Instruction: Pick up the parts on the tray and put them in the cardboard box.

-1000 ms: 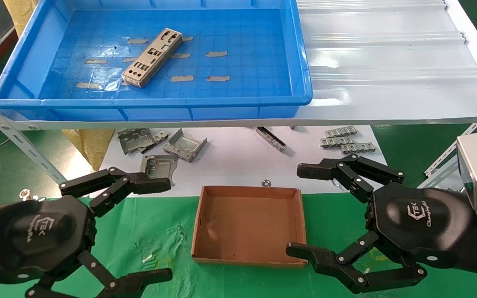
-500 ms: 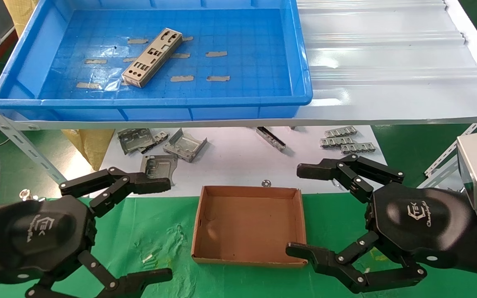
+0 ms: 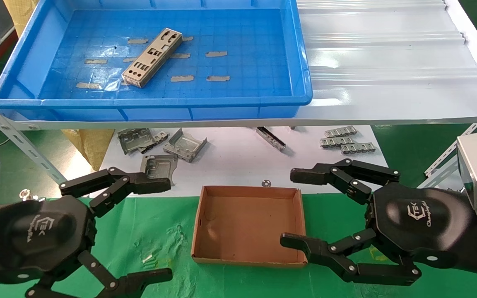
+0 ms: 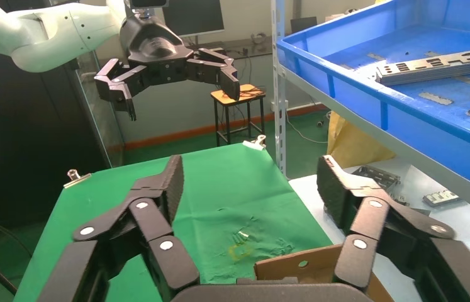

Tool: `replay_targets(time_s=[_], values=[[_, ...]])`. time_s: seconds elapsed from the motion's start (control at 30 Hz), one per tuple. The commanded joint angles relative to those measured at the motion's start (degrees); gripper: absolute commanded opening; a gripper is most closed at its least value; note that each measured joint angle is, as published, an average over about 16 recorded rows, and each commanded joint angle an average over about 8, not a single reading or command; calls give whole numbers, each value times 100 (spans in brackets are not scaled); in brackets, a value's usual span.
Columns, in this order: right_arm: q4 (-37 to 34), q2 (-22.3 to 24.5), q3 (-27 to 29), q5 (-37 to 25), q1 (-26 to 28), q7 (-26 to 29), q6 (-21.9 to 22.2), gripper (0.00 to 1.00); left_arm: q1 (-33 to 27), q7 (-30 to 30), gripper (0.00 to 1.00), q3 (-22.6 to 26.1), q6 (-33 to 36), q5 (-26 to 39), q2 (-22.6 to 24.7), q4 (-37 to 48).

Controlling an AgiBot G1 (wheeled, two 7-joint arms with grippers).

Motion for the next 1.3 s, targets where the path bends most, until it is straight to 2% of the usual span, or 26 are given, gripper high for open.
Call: replay_targets(time_s=[0.03, 0.67, 0.8, 0.9, 1.03, 1.3], values=[[0, 0, 0, 0, 0, 0, 0, 0, 0, 0, 100, 0, 0, 0, 0, 0], [0, 0, 0, 0, 0, 0, 0, 0, -6, 2, 100, -4, -4, -1, 0, -1], [0, 0, 0, 0, 0, 0, 0, 0, -157, -24, 100, -3, -58, 79, 4, -3], [0, 0, 0, 0, 0, 0, 0, 0, -490, -82, 100, 32, -154, 264, 62, 74], [0, 0, 0, 0, 0, 0, 0, 0, -1240, -185, 100, 185, -319, 718, 315, 456], [0, 0, 0, 0, 0, 0, 0, 0, -3066, -45, 100, 737, -700, 1949, 1351, 2356]])
